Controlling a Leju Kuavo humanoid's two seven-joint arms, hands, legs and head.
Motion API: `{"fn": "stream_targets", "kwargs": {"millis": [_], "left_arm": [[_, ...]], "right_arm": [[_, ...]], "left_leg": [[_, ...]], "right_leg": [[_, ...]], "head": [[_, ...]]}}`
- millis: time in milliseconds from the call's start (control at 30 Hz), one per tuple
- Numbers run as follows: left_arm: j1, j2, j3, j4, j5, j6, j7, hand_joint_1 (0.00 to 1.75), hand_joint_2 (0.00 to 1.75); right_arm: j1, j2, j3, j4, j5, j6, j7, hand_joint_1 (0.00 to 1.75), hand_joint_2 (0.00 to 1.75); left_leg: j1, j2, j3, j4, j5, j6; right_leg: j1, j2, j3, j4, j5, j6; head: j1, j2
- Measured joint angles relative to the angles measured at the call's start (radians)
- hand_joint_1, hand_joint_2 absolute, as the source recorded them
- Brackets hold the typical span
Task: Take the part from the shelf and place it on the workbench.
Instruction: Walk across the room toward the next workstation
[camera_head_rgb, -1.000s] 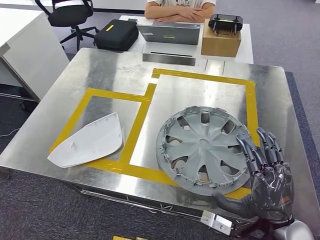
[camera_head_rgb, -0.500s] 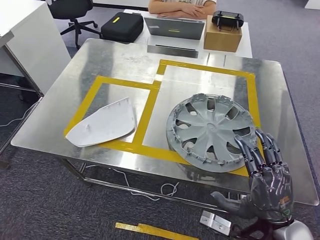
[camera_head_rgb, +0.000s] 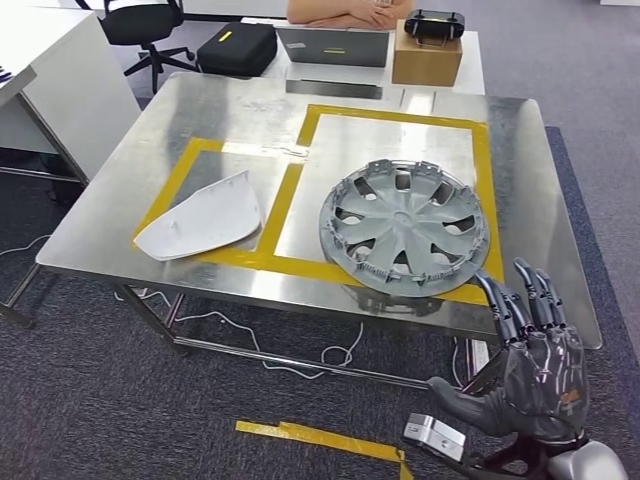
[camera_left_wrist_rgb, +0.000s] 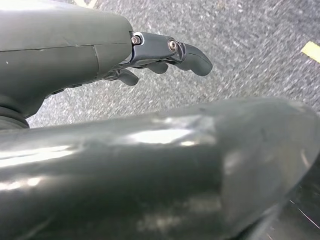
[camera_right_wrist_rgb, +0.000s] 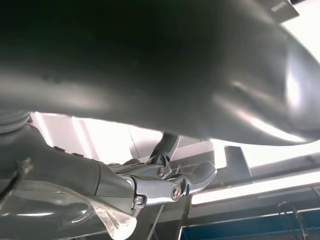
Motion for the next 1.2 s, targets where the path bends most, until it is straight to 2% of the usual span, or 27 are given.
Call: {"fn": "stream_targets", "kwargs": {"millis": [33,67,133,200,233,300,333,367,433,467,500,533,567,600,633,700,733,800,833,867,967,1000,1033,1067,1100,1133,1200], "left_arm": [[0.0,0.0,0.0,0.0,0.0,0.0,0.0,0.0,0.0],[0.001,-0.001,0.001,0.0,0.0,0.0,0.0,0.0,0.0],[0.001,0.0,0.002,0.0,0.001,0.0,0.0,0.0,0.0],[0.001,0.0,0.004,-0.003,-0.001,0.002,0.002,0.0,0.0],[0.001,0.0,0.005,-0.005,-0.002,0.004,0.004,0.0,0.0],[0.004,0.001,0.006,-0.01,-0.004,0.006,0.011,0.0,0.0],[0.006,0.002,0.006,-0.012,-0.004,0.006,0.013,0.0,0.0],[0.008,0.002,0.006,-0.014,-0.004,0.006,0.015,0.0,0.0],[0.01,0.003,0.006,-0.016,-0.004,0.007,0.016,0.0,0.0],[0.01,0.004,0.006,-0.017,-0.005,0.007,0.018,0.0,0.0],[0.01,0.004,0.006,-0.018,-0.007,0.008,0.021,0.0,0.0],[0.011,0.004,0.006,-0.021,-0.009,0.01,0.026,0.0,0.0],[0.013,0.005,0.007,-0.024,-0.012,0.012,0.033,0.0,0.0],[0.015,0.007,0.008,-0.03,-0.015,0.013,0.041,0.0,0.0],[0.019,0.008,0.01,-0.038,-0.019,0.014,0.05,0.0,0.0],[0.028,0.01,0.018,-0.057,-0.029,0.015,0.067,0.0,0.0],[0.033,0.012,0.023,-0.067,-0.034,0.015,0.075,0.0,0.0],[0.047,0.016,0.031,-0.084,-0.042,0.015,0.088,0.0,0.0],[0.056,0.018,0.034,-0.091,-0.045,0.015,0.092,0.0,0.0],[0.066,0.02,0.037,-0.099,-0.047,0.015,0.096,0.0,0.0],[0.083,0.024,0.048,-0.111,-0.051,0.015,0.102,0.0,0.0],[0.084,0.025,0.051,-0.114,-0.051,0.015,0.103,0.0,0.0],[0.085,0.025,0.053,-0.118,-0.052,0.015,0.105,0.0,0.0],[0.086,0.025,0.055,-0.121,-0.05,0.016,0.106,0.0,0.0],[0.088,0.025,0.056,-0.124,-0.048,0.018,0.107,0.0,0.0],[0.089,0.026,0.056,-0.126,-0.044,0.022,0.107,0.0,0.0],[0.088,0.026,0.054,-0.127,-0.03,0.035,0.102,0.0,0.0]], "right_arm": [[0.004,0.001,-0.002,0.0,0.001,0.0,0.001,0.0,0.0],[0.007,0.001,-0.005,0.0,0.002,-0.001,0.004,0.0,0.0],[0.019,0.002,-0.014,0.0,0.004,-0.001,0.011,0.0,0.0],[0.029,0.003,-0.026,0.0,0.005,-0.001,0.022,0.0,0.0],[0.033,0.003,-0.033,0.0,0.006,-0.001,0.027,0.0,0.0],[0.048,0.003,-0.05,0.0,0.006,-0.002,0.037,0.0,0.0],[0.056,0.003,-0.057,0.001,0.005,-0.002,0.04,0.0,0.0],[0.062,0.003,-0.063,0.002,0.005,-0.002,0.042,0.0,0.0],[0.067,0.003,-0.073,0.003,0.004,-0.002,0.044,0.0,0.0],[0.07,0.003,-0.077,0.003,0.004,-0.001,0.048,0.0,0.0],[0.076,0.003,-0.081,0.003,0.004,0.002,0.056,0.0,0.0],[0.084,0.003,-0.085,0.004,0.003,0.007,0.067,0.0,0.0],[0.095,0.003,-0.092,0.006,0.001,0.013,0.083,0.0,0.0],[0.108,0.003,-0.102,0.008,-0.001,0.019,0.102,0.0,0.0],[0.125,0.003,-0.116,0.011,-0.006,0.025,0.123,0.0,0.0],[0.169,0.004,-0.153,0.018,-0.027,0.038,0.167,0.0,0.0],[0.196,0.008,-0.175,0.024,-0.047,0.049,0.186,0.0,0.0],[0.259,0.029,-0.227,0.049,-0.111,0.089,0.205,0.0,0.0],[0.29,0.047,-0.256,0.067,-0.142,0.109,0.201,0.0,0.0],[0.318,0.068,-0.285,0.085,-0.168,0.124,0.19,0.0,0.0],[0.368,0.128,-0.354,0.128,-0.203,0.169,0.161,0.0,0.0],[0.381,0.152,-0.377,0.143,-0.221,0.211,0.164,0.0,0.0],[0.393,0.181,-0.402,0.161,-0.241,0.267,0.168,0.0,0.0],[0.405,0.215,-0.432,0.185,-0.257,0.327,0.168,0.0,0.0],[0.417,0.255,-0.466,0.213,-0.263,0.384,0.157,0.0,0.0],[0.425,0.298,-0.503,0.246,-0.256,0.435,0.138,0.0,0.0],[0.431,0.399,-0.596,0.316,-0.214,0.537,0.095,0.0,0.0]], "left_leg": [[0.003,0.0,0.015,0.015,0.011,-0.002],[0.006,0.0,0.044,-0.004,0.037,-0.003],[0.01,-0.003,0.142,-0.131,0.078,-0.003],[0.009,-0.009,0.221,-0.258,0.07,0.005],[0.006,-0.011,0.234,-0.289,0.061,0.012],[0.003,-0.009,0.224,-0.298,0.068,0.03],[0.002,-0.007,0.214,-0.298,0.078,0.04],[0.002,-0.004,0.203,-0.3,0.089,0.05],[-0.002,0.002,0.172,-0.3,0.112,0.063],[-0.005,0.004,0.155,-0.299,0.125,0.066],[-0.008,0.005,0.138,-0.299,0.138,0.068],[-0.012,0.005,0.121,-0.297,0.151,0.069],[-0.014,0.006,0.105,-0.295,0.163,0.069],[-0.017,0.005,0.09,-0.293,0.173,0.068],[-0.019,0.005,0.079,-0.291,0.183,0.067],[-0.023,0.004,0.064,-0.283,0.201,0.062],[-0.024,0.003,0.059,-0.28,0.211,0.058],[-0.022,0.002,0.049,-0.278,0.226,0.047],[-0.021,0.0,0.043,-0.272,0.218,0.04],[-0.019,-0.002,0.036,-0.254,0.189,0.033],[-0.008,-0.004,0.005,-0.092,0.037,0.012],[-0.004,-0.004,0.001,-0.033,0.011,0.006],[0.0,-0.004,0.009,0.003,0.012,0.002],[0.004,-0.004,0.031,0.007,0.033,-0.001],[0.007,-0.004,0.07,-0.025,0.061,-0.002],[0.01,-0.007,0.122,-0.085,0.08,-0.003],[0.011,-0.015,0.223,-0.229,0.073,0.004]], "right_leg": [[0.0,0.0,-0.016,0.007,0.01,0.001],[0.0,0.001,-0.032,0.014,0.018,0.004],[0.0,0.002,-0.064,0.031,0.033,0.011],[0.001,0.003,-0.086,0.045,0.047,0.023],[0.002,0.003,-0.093,0.047,0.056,0.03],[-0.001,0.004,-0.101,0.049,0.068,0.043],[-0.003,0.005,-0.108,0.059,0.052,0.048],[-0.004,0.006,-0.121,0.086,0.018,0.052],[-0.005,0.007,-0.155,0.194,-0.088,0.056],[-0.005,0.007,-0.168,0.259,-0.129,0.056],[-0.005,0.007,-0.172,0.312,-0.149,0.055],[-0.003,0.007,-0.163,0.341,-0.142,0.053],[-0.002,0.007,-0.137,0.335,-0.115,0.05],[0.001,0.007,-0.094,0.297,-0.083,0.044],[0.005,0.006,-0.033,0.225,-0.064,0.037],[0.012,0.003,0.085,0.058,-0.07,0.023],[0.016,0.002,0.12,0.002,-0.083,0.019],[0.015,-0.001,0.125,-0.031,-0.085,0.012],[0.013,-0.003,0.115,-0.031,-0.077,0.006],[0.01,-0.006,0.105,-0.032,-0.066,-0.001],[0.008,-0.008,0.067,-0.027,-0.034,-0.01],[0.008,-0.009,0.052,-0.022,-0.025,-0.008],[0.008,-0.01,0.035,-0.015,-0.017,-0.006],[0.008,-0.011,0.018,-0.006,-0.011,-0.004],[0.007,-0.012,0.001,0.005,-0.006,-0.001],[0.007,-0.013,-0.012,0.017,-0.002,0.002],[0.009,-0.013,-0.033,0.038,0.008,0.011]], "head": [[0.0,0.0],[0.0,0.0],[0.0,0.0],[0.0,0.0],[0.001,0.0],[0.001,0.0],[0.002,0.0],[0.003,0.0],[0.006,0.0],[0.007,0.0],[0.007,0.0],[0.007,0.0],[0.007,0.0],[0.007,0.0],[0.007,0.0],[0.007,0.0],[0.007,0.0],[0.008,0.0],[0.01,0.0],[0.009,0.0],[0.004,0.0],[0.003,0.0],[0.003,0.0],[0.003,0.0],[0.003,0.0],[0.003,0.0],[0.003,0.0]]}}
